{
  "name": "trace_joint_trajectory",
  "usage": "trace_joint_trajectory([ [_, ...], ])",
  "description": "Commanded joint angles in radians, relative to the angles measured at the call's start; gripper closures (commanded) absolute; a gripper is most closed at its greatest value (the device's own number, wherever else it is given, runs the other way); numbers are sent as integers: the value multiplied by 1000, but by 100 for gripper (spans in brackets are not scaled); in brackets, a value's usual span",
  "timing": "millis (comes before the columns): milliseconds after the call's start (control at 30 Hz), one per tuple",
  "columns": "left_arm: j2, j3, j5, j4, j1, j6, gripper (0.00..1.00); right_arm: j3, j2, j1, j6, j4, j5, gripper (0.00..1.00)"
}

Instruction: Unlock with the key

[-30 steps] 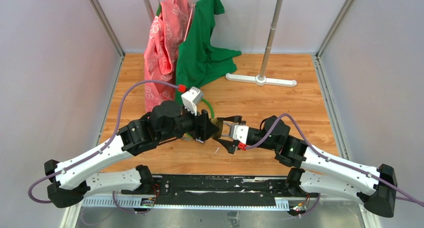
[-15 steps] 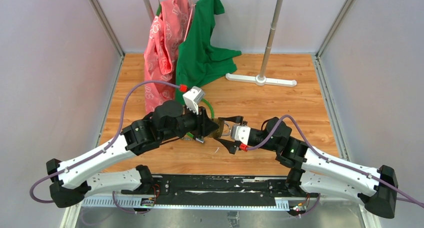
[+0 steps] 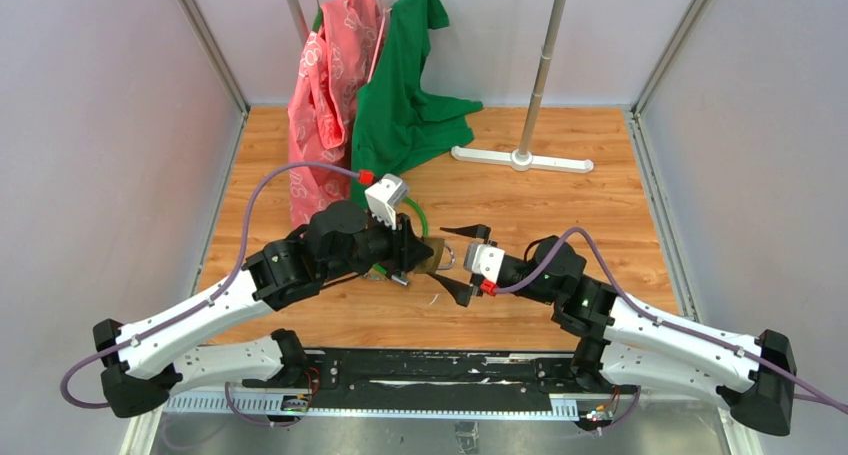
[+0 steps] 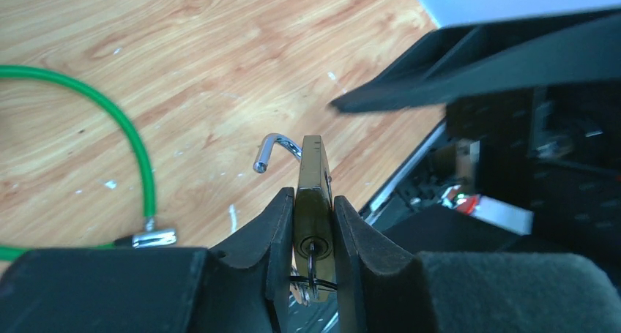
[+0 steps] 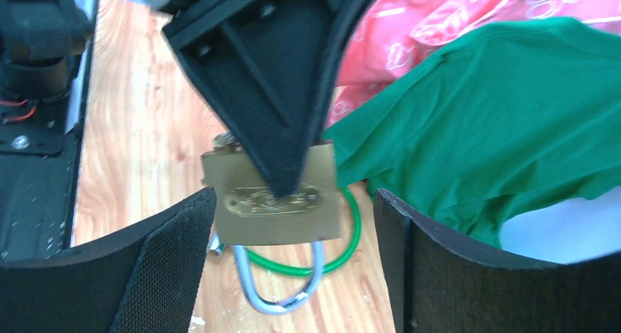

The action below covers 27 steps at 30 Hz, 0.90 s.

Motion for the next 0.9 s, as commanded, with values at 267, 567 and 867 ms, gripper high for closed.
trace_joint_trajectory([
  [267,-63,-13,-23,-56,106,100,100,40,-40,8,86,-3,61,14],
  [567,-117,-24,-19,-95,162,151,100,7,-46,8,93,-17,128,13],
  [867,-160,-44,-12,-93,170,159,100,-30,-56,8,194,-24,183,12],
])
